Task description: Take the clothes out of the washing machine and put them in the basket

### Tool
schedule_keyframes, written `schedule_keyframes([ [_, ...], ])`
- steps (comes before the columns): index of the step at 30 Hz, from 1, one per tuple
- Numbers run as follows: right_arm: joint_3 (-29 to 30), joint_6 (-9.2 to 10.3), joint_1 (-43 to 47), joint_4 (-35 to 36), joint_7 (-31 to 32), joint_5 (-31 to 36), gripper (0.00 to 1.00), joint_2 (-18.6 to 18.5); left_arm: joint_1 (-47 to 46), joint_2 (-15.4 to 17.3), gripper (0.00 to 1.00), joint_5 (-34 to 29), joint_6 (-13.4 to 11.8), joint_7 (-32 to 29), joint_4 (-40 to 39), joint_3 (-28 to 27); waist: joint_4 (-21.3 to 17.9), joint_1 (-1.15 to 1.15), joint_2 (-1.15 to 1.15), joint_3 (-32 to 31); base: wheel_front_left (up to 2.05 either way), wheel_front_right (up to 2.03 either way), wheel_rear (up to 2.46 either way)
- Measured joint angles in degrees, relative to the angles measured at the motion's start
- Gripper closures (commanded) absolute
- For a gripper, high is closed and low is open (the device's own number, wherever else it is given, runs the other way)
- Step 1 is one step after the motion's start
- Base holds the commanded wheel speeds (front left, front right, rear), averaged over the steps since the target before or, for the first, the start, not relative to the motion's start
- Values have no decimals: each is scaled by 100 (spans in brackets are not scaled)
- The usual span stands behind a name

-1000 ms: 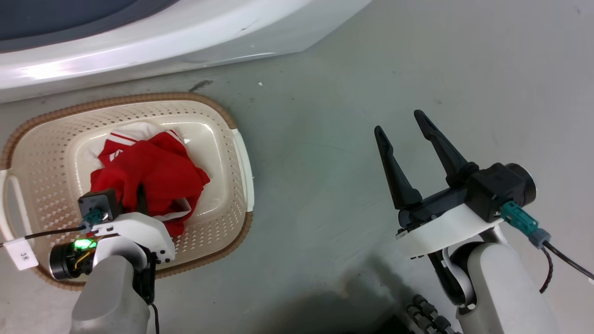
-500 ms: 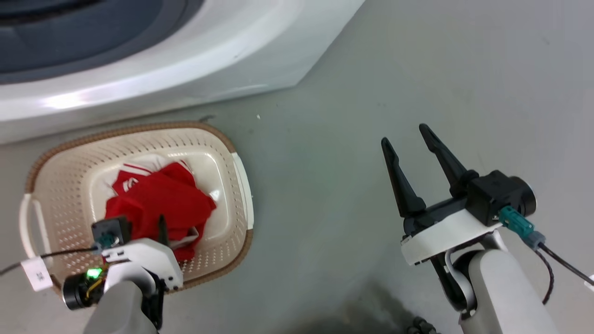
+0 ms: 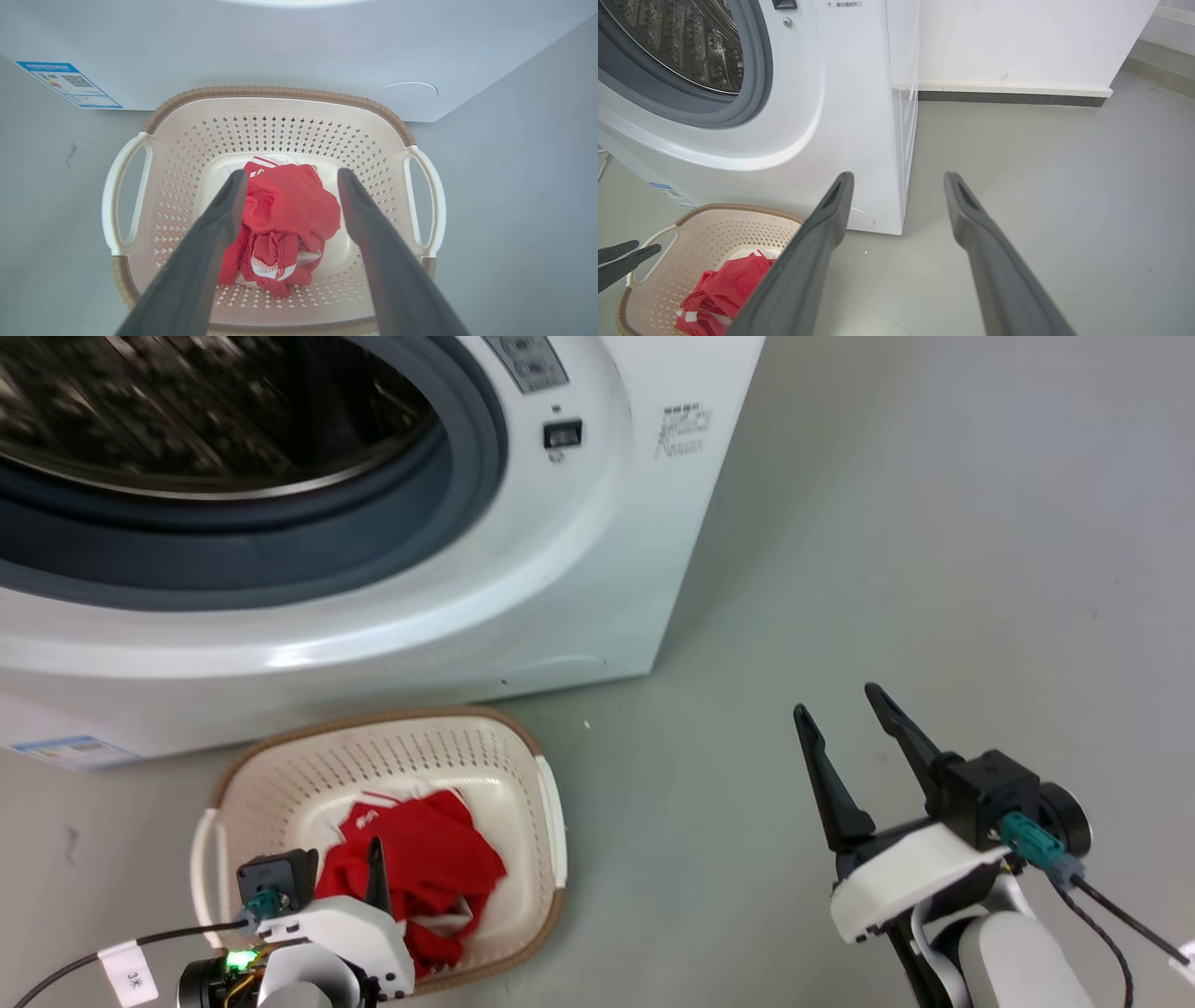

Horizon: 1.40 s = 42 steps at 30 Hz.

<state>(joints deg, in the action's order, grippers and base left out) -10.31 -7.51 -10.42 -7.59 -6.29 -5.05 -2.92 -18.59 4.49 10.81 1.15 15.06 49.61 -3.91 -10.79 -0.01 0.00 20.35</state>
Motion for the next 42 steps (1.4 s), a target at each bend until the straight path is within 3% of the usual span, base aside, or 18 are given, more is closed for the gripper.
schedule_keyframes([
  [24, 446, 0, 1126, 698, 558, 181, 0, -1, 1310, -145, 0, -568, -67, 1, -3691, 426, 855, 0, 0, -1912, 0, 0, 0],
  [36, 443, 0, 1415, 973, 639, 202, 0, 0, 2113, 21, 0, -619, -153, -493, -5002, 489, 922, 1, 0, -2166, 0, 0, 0],
  [42, 461, 0, 1427, 1007, 641, 169, 0, 0, 2314, 19, 0, -602, -180, -692, -5237, 545, 918, 2, 0, -2140, 0, 0, 0],
])
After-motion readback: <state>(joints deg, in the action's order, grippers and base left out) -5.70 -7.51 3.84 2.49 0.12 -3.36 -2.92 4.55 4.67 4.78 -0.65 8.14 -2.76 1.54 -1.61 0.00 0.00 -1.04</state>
